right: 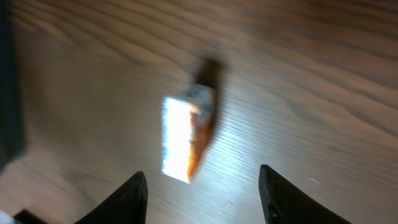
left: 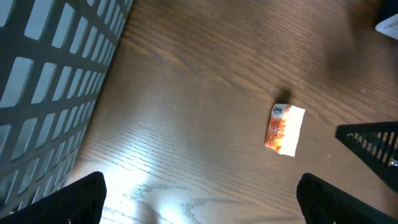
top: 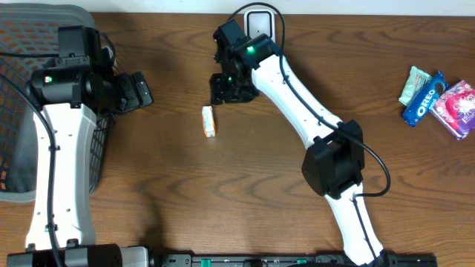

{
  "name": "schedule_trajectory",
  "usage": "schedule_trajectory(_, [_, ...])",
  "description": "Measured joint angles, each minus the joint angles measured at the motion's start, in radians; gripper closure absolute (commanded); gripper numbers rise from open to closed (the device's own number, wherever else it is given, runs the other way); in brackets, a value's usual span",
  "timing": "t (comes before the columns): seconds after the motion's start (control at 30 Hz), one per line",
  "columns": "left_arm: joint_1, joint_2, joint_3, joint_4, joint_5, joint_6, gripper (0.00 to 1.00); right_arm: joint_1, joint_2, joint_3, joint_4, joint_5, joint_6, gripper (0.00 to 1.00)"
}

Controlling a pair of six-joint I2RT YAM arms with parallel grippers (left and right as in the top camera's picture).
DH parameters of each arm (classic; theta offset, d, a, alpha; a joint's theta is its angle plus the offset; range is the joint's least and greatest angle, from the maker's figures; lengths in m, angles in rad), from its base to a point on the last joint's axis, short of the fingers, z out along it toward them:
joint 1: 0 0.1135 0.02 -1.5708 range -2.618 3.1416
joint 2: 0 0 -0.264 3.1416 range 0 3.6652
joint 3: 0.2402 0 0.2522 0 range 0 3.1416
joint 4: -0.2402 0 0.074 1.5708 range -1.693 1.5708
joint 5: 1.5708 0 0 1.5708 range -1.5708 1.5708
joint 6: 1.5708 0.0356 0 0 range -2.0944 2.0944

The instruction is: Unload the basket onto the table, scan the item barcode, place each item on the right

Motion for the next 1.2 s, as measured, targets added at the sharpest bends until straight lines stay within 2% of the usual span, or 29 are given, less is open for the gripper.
schedule_trajectory(0.33, [0.0, 0.0, 0.0, 0.0, 0.0, 0.0, 0.02, 0.096, 0.077, 0.0, 0.039, 0.069, 0.073, 0.46])
schedule_trajectory(0.4, [0.0, 0.0, 0.0, 0.0, 0.0, 0.0, 0.02, 0.105, 0.109, 0.0, 0.037, 0.081, 0.08, 0.5])
schedule_trajectory(0.43, [0.0, 0.0, 0.0, 0.0, 0.0, 0.0, 0.02, 0.108, 0.128, -0.001, 0.037, 0.089, 0.082, 0.6])
schedule_trajectory(0.5, [0.0, 0.0, 0.0, 0.0, 0.0, 0.0, 0.02, 0.108, 0.163, -0.003, 0.027, 0.112, 0.091, 0.62])
schedule_trajectory(0.83, [0.0, 0.0, 0.0, 0.0, 0.0, 0.0, 0.02, -0.008, 0.171, -0.005, -0.133, 0.192, 0.048, 0.45])
schedule_trajectory(1.03, [0.0, 0.0, 0.0, 0.0, 0.0, 0.0, 0.02, -0.114, 0.171, -0.006, -0.206, 0.208, -0.034, 0.46])
schedule_trajectory(1.2, [0.0, 0.0, 0.0, 0.0, 0.0, 0.0, 0.02, -0.146, 0.169, -0.005, -0.22, 0.202, -0.129, 0.48])
